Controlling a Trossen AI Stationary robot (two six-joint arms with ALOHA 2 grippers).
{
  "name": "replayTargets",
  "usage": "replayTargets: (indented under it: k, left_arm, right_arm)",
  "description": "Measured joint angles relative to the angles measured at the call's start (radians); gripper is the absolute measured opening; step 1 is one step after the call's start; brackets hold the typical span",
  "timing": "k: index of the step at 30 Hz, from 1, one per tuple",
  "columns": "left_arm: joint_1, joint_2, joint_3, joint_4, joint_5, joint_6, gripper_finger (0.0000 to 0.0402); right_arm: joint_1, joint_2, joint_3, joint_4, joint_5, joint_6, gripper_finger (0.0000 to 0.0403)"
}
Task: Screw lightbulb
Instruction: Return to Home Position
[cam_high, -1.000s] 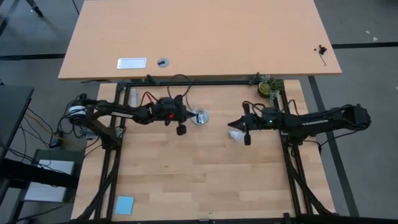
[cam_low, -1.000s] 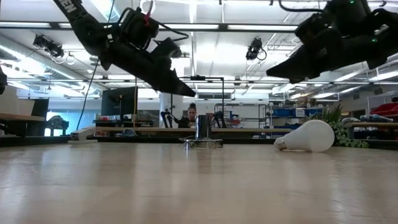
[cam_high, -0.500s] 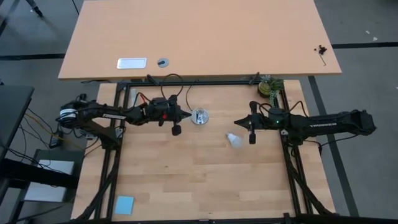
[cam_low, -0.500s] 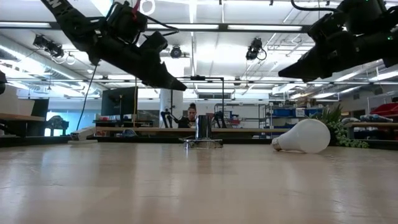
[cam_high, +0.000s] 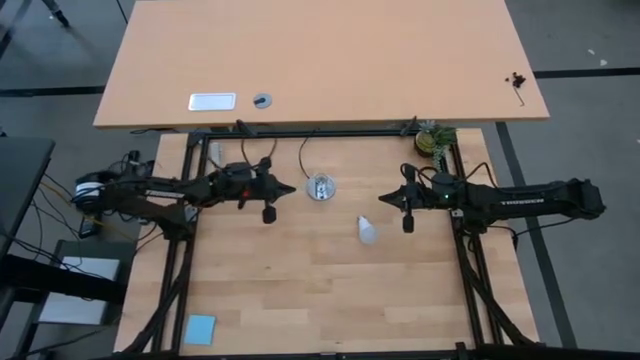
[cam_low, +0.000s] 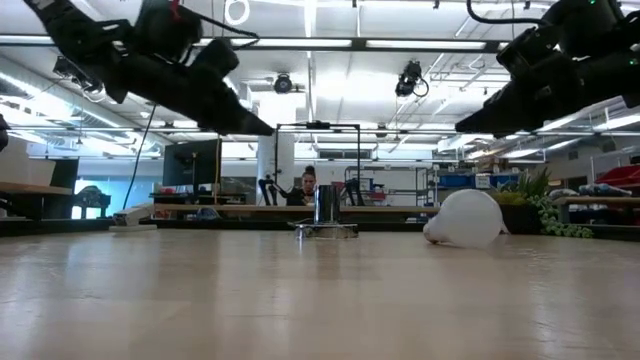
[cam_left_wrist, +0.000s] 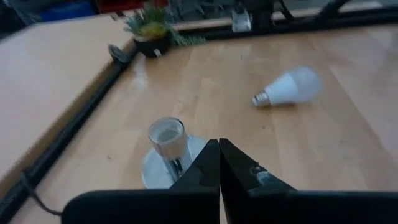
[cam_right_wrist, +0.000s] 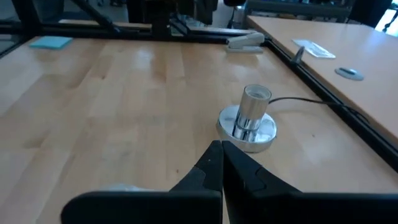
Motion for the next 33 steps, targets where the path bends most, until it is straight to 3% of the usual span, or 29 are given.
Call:
replayTargets:
  k: [14,24,33]
  left_arm:
    - [-0.001,-0.293,-0.153,0.004,-0.037,-0.032,0.0001]
    - [-0.001,-0.479,-0.186,-0.161,-0.039,-0.054,0.0001]
    - [-0.002,-0.521,-0.185,-0.171,-0.039,-0.053,0.0001]
  right_arm:
    - [0.000,-0.166,-0.066,-0.004,-0.004,0.004,0.0008]
    - [0.000,-0.241,-0.077,-0.045,-0.004,0.008,0.0008]
    - [0.000,-0.241,-0.076,-0.036,-0.005,0.011,0.0008]
